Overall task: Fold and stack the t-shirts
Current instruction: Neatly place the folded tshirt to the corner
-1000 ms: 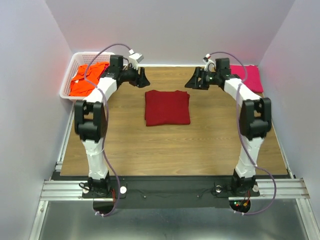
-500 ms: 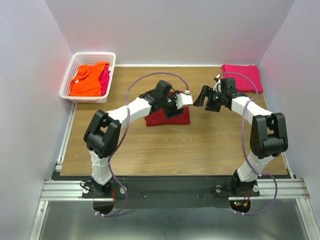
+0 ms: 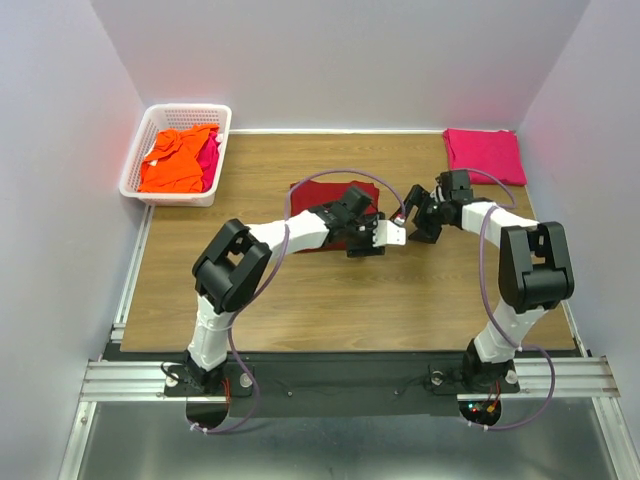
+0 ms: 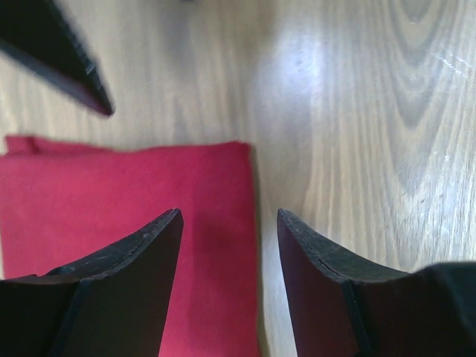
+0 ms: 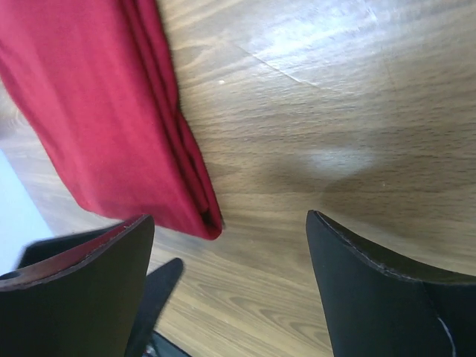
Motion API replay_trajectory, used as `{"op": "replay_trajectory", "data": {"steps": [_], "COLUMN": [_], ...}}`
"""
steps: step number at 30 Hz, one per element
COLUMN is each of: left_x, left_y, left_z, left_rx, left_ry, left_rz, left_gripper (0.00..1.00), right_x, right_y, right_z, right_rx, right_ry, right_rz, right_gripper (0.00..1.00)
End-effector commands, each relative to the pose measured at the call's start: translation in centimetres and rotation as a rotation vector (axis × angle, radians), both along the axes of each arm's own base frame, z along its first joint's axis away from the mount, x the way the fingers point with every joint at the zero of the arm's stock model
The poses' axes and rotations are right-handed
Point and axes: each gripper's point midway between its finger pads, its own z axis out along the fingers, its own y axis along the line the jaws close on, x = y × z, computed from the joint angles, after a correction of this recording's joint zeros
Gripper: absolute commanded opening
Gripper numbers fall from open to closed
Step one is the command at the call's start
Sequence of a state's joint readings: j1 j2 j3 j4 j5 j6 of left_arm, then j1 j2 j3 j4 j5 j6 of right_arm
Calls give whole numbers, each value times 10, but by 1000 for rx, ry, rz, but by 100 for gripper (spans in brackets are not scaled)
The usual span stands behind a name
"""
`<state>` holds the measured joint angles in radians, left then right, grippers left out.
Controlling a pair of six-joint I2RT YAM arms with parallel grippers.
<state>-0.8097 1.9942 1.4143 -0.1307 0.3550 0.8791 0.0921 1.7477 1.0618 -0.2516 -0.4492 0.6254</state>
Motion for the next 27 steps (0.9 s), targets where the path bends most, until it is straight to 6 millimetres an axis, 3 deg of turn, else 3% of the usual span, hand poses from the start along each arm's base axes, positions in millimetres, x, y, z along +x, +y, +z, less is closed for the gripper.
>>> {"op": "replay_trajectory", "data": {"steps": [1, 5, 8, 11, 14, 15, 16, 21, 27], "left_x": [7, 3, 2, 8, 13, 14, 15, 17, 20], "left_y": [-16, -24, -27, -31, -37, -40, -42, -50, -55], "left_z": [2, -7, -17, -19, -11, -5, -1, 37, 62], "left_rx": [-12, -16, -13, -32, -74, -98, -113, -223, -290], "left_ry": [-53, -44, -40, -24, -1, 12, 22, 102, 169], "left_rz": [-50, -69, -68, -32, -1, 8, 13, 34, 66], "left_gripper": [63, 59, 50, 32, 13, 3, 0, 0, 0], "right_x": [3, 1, -2, -4, -7, -8, -8, 1, 7], "right_y": [6, 9, 11, 12, 13, 13, 13, 18, 41], "right_z": [-4, -11, -13, -15, -17, -18, -17, -11, -4], "right_rx": [61, 95, 118, 128, 145, 151, 156, 202, 281], "right_ry": [20, 42, 58, 62, 56, 49, 45, 7, 2], "right_rz": [-35, -56, -67, -70, -84, -93, -98, -122, -141], "right_gripper": [88, 86, 85, 85, 85, 85, 84, 80, 72]}}
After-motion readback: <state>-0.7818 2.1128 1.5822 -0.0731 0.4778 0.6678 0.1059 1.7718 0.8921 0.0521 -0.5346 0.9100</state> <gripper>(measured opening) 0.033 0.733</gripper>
